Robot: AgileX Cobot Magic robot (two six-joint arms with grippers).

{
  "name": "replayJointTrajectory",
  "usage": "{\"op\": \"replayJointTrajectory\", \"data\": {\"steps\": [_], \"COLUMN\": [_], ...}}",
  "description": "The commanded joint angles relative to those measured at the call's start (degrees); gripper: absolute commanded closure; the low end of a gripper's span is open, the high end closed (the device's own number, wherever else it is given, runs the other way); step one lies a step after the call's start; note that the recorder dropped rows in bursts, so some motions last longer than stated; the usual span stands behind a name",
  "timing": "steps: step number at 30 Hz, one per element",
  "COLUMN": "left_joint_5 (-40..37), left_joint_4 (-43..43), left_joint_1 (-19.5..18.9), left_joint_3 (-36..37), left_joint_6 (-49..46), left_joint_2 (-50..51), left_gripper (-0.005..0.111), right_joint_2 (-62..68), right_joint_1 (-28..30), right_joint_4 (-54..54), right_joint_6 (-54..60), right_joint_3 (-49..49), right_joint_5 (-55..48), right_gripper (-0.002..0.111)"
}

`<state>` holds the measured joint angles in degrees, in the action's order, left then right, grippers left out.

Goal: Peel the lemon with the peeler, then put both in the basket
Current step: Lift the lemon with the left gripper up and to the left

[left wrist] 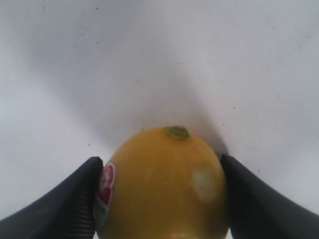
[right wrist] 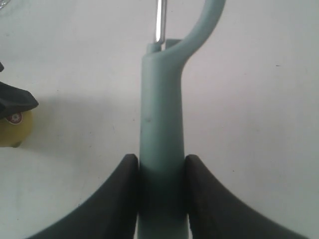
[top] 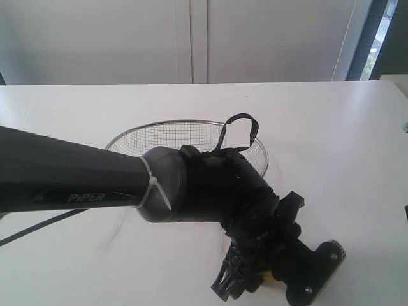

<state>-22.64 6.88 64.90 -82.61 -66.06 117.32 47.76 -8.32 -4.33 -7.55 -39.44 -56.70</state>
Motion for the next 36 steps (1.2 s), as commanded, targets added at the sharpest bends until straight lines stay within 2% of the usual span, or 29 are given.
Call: {"op": "replayJointTrajectory", "data": {"steps": [1,8,9,13,17,21,27,31,36], "left_joint_5": [-1.6,-1.6,-1.6,-2.6,-6.8,-11.4,-15.8,-20.6,-29.2], "left_joint_4": [-0.3,-0.3,-0.3,-0.3,-0.3,-0.9,-10.0,-25.1,-39.1], "left_joint_1": [0.4,0.4,0.4,0.4,0.1,-2.3,-9.9,-15.9,-24.5], "left_joint_3": [-0.1,-0.1,-0.1,-0.2,-0.2,-0.2,-0.1,-0.1,-0.1], "left_joint_6": [2.8,6.7,7.8,11.5,17.3,21.0,19.6,9.8,-0.7], "left_joint_2": [0.1,-0.6,-1.0,-4.0,-8.4,-12.9,-20.7,-26.7,-33.5], "left_gripper": [0.052,0.105,0.107,0.107,0.107,0.107,0.107,0.107,0.107], "right_joint_2": [-0.3,-0.3,-0.3,-0.3,-0.3,-0.3,-0.3,-0.3,-0.3], "right_joint_1": [0.4,0.4,0.4,0.4,0.4,0.4,0.4,0.4,0.4], "right_joint_4": [-0.6,-0.6,-0.6,-0.6,-0.6,-0.6,-0.6,-0.6,-0.6], "right_joint_6": [-0.4,-0.4,-0.4,-0.4,-0.4,-0.3,-0.2,-0.2,-0.2], "right_joint_3": [0.2,0.2,0.2,0.2,0.2,0.2,0.2,0.2,0.2], "right_joint_5": [0.3,0.8,0.9,1.3,1.7,2.7,3.9,4.1,6.0], "right_gripper": [0.108,0.108,0.108,0.108,0.108,0.108,0.108,0.108,0.108]}}
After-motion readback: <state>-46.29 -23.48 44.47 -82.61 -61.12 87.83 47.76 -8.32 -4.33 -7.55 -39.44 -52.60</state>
